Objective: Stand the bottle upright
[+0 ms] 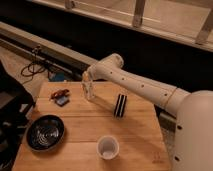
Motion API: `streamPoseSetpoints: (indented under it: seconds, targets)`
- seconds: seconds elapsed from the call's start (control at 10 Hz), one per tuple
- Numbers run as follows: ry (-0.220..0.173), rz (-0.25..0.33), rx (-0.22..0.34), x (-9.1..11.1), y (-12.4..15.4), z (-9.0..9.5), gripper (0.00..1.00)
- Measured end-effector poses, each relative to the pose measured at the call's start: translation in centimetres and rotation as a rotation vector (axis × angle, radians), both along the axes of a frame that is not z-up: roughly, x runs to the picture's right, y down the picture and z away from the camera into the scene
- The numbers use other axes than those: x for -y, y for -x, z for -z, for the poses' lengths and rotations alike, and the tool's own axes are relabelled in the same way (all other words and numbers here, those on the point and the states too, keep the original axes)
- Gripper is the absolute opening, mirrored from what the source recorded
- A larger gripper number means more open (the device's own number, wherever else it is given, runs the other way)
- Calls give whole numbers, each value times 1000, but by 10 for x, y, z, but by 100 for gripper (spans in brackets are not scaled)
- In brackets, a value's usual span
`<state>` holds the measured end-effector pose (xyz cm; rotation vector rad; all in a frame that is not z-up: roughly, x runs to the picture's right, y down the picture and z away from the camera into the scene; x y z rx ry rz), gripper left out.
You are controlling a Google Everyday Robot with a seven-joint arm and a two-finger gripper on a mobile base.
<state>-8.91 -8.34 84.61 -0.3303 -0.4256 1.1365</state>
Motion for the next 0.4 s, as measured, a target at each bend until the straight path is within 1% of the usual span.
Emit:
streamPoseSetpoints:
  seconds: [0.4]
  targets:
    - [3, 14, 6, 0, -1, 2, 77]
